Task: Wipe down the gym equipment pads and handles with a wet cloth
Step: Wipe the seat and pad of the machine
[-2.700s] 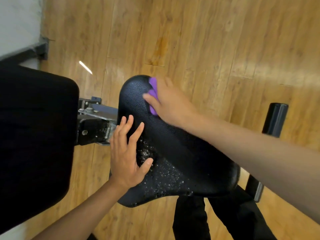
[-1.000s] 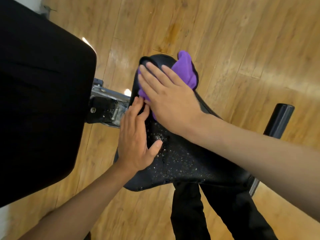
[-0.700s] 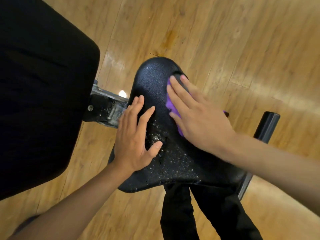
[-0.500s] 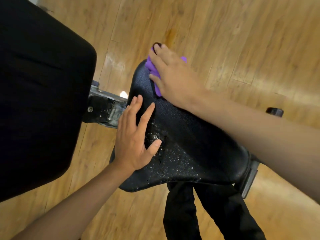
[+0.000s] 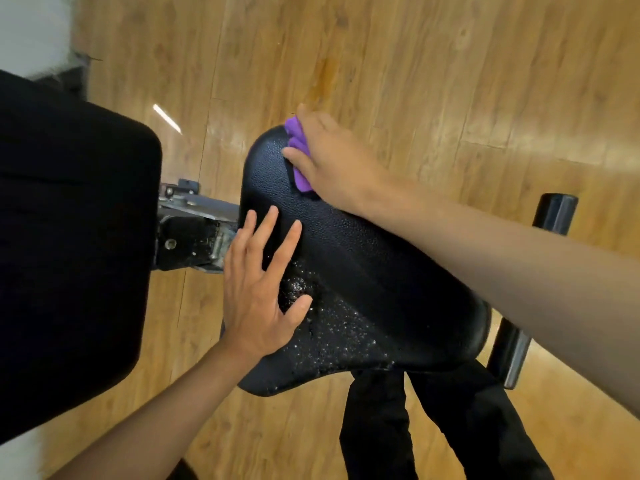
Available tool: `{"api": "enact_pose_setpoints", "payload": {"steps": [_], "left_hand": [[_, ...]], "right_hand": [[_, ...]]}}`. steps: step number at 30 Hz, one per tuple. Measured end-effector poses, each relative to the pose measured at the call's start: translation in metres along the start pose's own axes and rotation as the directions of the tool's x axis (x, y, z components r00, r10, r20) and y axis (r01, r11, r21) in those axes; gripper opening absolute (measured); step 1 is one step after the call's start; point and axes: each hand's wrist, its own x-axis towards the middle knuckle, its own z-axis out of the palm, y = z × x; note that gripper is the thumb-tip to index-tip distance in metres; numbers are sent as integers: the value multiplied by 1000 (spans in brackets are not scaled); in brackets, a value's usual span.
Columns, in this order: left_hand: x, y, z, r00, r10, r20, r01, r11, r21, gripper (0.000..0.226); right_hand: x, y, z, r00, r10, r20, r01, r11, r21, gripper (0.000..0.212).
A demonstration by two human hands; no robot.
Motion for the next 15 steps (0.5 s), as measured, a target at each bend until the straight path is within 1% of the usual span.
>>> {"api": "enact_pose_setpoints", "payload": {"steps": [1, 2, 3, 5, 7, 8, 10, 12, 14, 15], "left_hand": [[0, 0, 0, 1000, -2, 4, 2, 1000, 5, 86], [-1, 0, -1, 1000, -4, 6, 4, 1000, 6, 86], [-1, 0, -1, 1000, -4, 4, 4, 1000, 3, 86], [-1, 0, -1, 1000, 2, 2, -2, 1000, 1, 86], [-1, 0, -1, 1000, 5, 0, -5, 1000, 5, 86], [-1, 1, 0, 1000, 4, 0, -4, 1000, 7, 87], [-1, 2, 0, 1000, -4, -2, 4, 1000, 16, 89], [-1, 2, 1, 1000, -6, -2, 7, 1000, 28, 88], [-2, 1, 1, 1000, -7, -11, 7, 999, 44, 81], [-2, 1, 2, 1000, -9, -18, 10, 999, 48, 78]], "right_hand": [[-20, 6, -1, 999, -30, 14, 30, 1000, -1, 59], [-51, 15, -2, 999, -42, 25, 42, 999, -8, 51], [-91, 24, -7, 999, -35, 25, 37, 997, -70, 45], [-171, 33, -21, 999, 47, -17, -49, 979, -196, 55], [-218, 34, -29, 990, 133, -52, -142, 966, -218, 63], [-225, 36, -26, 987, 140, -85, -155, 962, -223, 64], [-202, 32, -21, 991, 92, -102, -113, 967, -229, 62], [-146, 27, -12, 997, 41, -70, -53, 982, -182, 60], [-90, 25, -2, 997, 51, 49, -47, 995, -86, 54], [-77, 25, -3, 996, 57, 72, -53, 997, -53, 54]]}}
